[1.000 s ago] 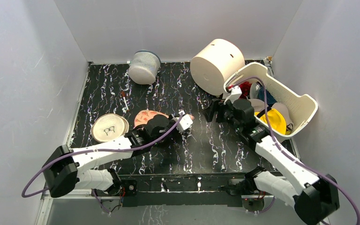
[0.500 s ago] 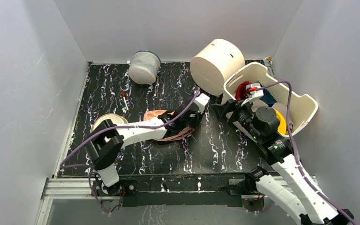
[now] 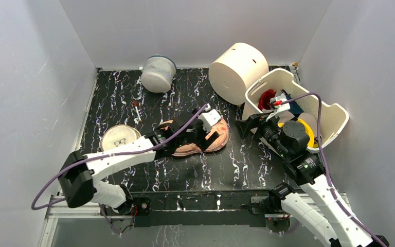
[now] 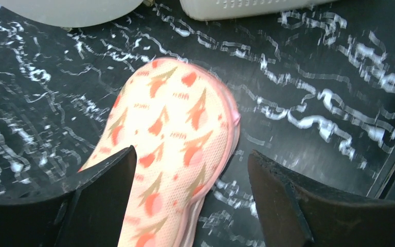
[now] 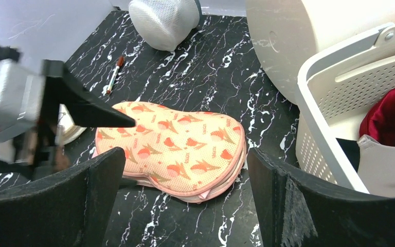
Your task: Unzip the laundry bag and remove the bra
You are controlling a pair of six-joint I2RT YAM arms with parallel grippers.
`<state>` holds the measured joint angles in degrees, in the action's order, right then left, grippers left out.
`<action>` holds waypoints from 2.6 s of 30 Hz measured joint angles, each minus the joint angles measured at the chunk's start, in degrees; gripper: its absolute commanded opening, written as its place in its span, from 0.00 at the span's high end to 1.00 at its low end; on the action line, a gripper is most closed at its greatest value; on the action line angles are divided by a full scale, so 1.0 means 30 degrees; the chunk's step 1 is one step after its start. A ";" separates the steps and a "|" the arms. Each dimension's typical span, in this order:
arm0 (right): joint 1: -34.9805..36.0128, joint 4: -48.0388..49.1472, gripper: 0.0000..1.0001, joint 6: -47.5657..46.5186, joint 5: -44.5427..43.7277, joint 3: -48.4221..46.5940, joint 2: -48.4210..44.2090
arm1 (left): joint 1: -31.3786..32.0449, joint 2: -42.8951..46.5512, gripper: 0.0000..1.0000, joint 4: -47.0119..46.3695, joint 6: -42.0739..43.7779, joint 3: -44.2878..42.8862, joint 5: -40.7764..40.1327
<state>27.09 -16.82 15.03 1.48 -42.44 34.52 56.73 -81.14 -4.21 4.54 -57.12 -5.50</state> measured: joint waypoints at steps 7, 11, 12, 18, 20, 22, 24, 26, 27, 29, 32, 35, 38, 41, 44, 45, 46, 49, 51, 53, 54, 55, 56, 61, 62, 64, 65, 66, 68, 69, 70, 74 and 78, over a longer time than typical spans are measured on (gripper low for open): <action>0.0000 -0.0022 0.09 -0.0364 0.0124 0.0204 -0.0168 | 0.0000 0.2157 0.11 0.4284 0.4510 0.1348 -0.0874; 0.0000 -0.0066 0.08 -0.0459 0.0102 0.0335 -0.0321 | -0.0036 0.1982 0.08 0.5304 0.5646 0.3045 -0.1902; 0.0000 -0.0073 0.08 -0.0474 0.0102 0.0335 -0.0321 | -0.0124 0.1770 0.08 0.5486 0.5683 0.3228 -0.2069; 0.0000 -0.0080 0.08 -0.0488 0.0095 0.0335 -0.0401 | -0.1093 -0.0313 0.10 0.5311 0.3963 0.3257 -0.1821; 0.0000 -0.0080 0.08 -0.0488 0.0102 0.0328 -0.0408 | -0.1392 -0.0954 0.12 0.5136 0.3126 0.3257 -0.1785; 0.0000 -0.0080 0.08 -0.0488 0.0102 0.0328 -0.0408 | -0.1581 -0.1428 0.15 0.4954 0.2280 0.3257 -0.1705; 0.0000 -0.0080 0.08 -0.0488 0.0109 0.0335 -0.0401 | -0.1654 -0.1821 0.20 0.4991 0.1428 0.3206 -0.1472; 0.0000 -0.0080 0.08 -0.0488 0.0124 0.0335 -0.0401 | -0.1690 -0.2222 0.23 0.5217 0.0503 0.2936 -0.0947; 0.0000 -0.0080 0.08 -0.0488 0.0124 0.0328 -0.0393 | -0.1698 -0.2375 0.24 0.5333 0.0058 0.2769 -0.0648; 0.0000 -0.0080 0.08 -0.0481 0.0124 0.0335 -0.0386 | -0.1727 -0.2586 0.26 0.5544 -0.1035 0.2375 0.0087; 0.0000 -0.0080 0.08 -0.0481 0.0124 0.0335 -0.0386 | -0.1734 -0.2637 0.27 0.5610 -0.3016 0.1989 0.1464; 0.0000 -0.0073 0.08 -0.0481 0.0124 0.0342 -0.0379 | -0.1741 -0.2543 0.28 0.5304 -0.5304 0.1945 0.2892; 0.0000 -0.0073 0.08 -0.0481 0.0124 0.0350 -0.0277 | -0.1734 -0.1989 0.28 0.4743 -0.7315 0.1967 0.3876; 0.0000 -0.0073 0.08 -0.0481 0.0131 0.0350 -0.0131 | -0.1683 -0.0874 0.32 0.4539 -0.8094 0.1960 0.3810; 0.0000 -0.0073 0.07 -0.0481 0.0131 0.0357 -0.0087 | -0.1209 -0.0328 0.36 0.5333 -0.7679 0.1450 0.2317; 0.0000 -0.0073 0.08 -0.0474 0.0131 0.0364 -0.0044 | -0.0962 -0.0386 0.37 0.5785 -0.7417 0.1078 0.1712; 0.0000 -0.0073 0.07 -0.0474 0.0131 0.0364 -0.0007 | -0.0576 -0.0576 0.37 0.6331 -0.7096 0.0554 0.0918; 0.0000 -0.0073 0.08 -0.0466 0.0117 0.0364 -0.0007 | 0.0765 -0.1515 0.37 0.7679 -0.6207 -0.0918 -0.1071; 0.0000 -0.0073 0.07 -0.0459 0.0117 0.0364 -0.0015 | 0.1450 -0.2142 0.37 0.8145 -0.5836 -0.1399 -0.1974; 0.0000 -0.0073 0.08 -0.0437 0.0117 0.0379 -0.0015 | 0.2062 -0.2681 0.37 0.8495 -0.5523 -0.1501 -0.2688; 0.0000 -0.0058 0.08 -0.0423 0.0117 0.0430 -0.0022 | 0.2288 -0.2958 0.37 0.8626 -0.5428 -0.1501 -0.2958; 0.0000 -0.0066 0.07 -0.0408 0.0117 0.0481 -0.0029 | 0.2426 -0.3257 0.39 0.8699 -0.5340 -0.1501 -0.3191; 0.0000 -0.0073 0.07 -0.0408 0.0109 0.0532 -0.0029 | 0.2521 -0.3548 0.41 0.8714 -0.5289 -0.1501 -0.3439; 0.0000 -0.0284 0.07 -0.0408 0.0058 0.0583 -0.0073 | 0.2557 -0.4612 0.51 0.8699 -0.4991 -0.1501 -0.4284; 0.0000 -0.0328 0.07 -0.0408 0.0058 0.0583 -0.0109 | 0.2557 -0.4750 0.53 0.8692 -0.4932 -0.1501 -0.4408; 0.0000 -0.0364 0.07 -0.0408 0.0051 0.0583 -0.0153 | 0.2557 -0.4940 0.57 0.8692 -0.4852 -0.1501 -0.4590; 0.0000 -0.0364 0.07 -0.0408 0.0051 0.0583 -0.0160 | 0.2557 -0.5013 0.59 0.8684 -0.4838 -0.1501 -0.4663; 0.0000 -0.0364 0.07 -0.0408 0.0051 0.0583 -0.0160 | 0.2565 -0.5056 0.62 0.8692 -0.4809 -0.1501 -0.4699; 0.0000 -0.0364 0.07 -0.0408 0.0051 0.0590 -0.0160 | 0.2565 -0.5071 0.67 0.8692 -0.4772 -0.1501 -0.4787; 0.0000 -0.0364 0.07 -0.0408 0.0051 0.0597 -0.0160 | 0.2565 -0.5071 0.70 0.8684 -0.4714 -0.1515 -0.4845; 0.0000 -0.0364 0.07 -0.0408 0.0051 0.0612 -0.0153 | 0.2572 -0.5071 0.72 0.8684 -0.4721 -0.1515 -0.4881; 0.0000 -0.0386 0.07 -0.0408 0.0058 0.0619 -0.0146 | 0.2579 -0.5064 0.80 0.8699 -0.4714 -0.1581 -0.4896; 0.0000 -0.0379 0.07 -0.0408 0.0058 0.0619 -0.0095 | 0.2579 -0.5042 0.85 0.8699 -0.4852 -0.1603 -0.4860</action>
<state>27.09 -17.96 13.80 1.65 -40.58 34.24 64.47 -96.27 21.89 -10.02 -61.93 -20.08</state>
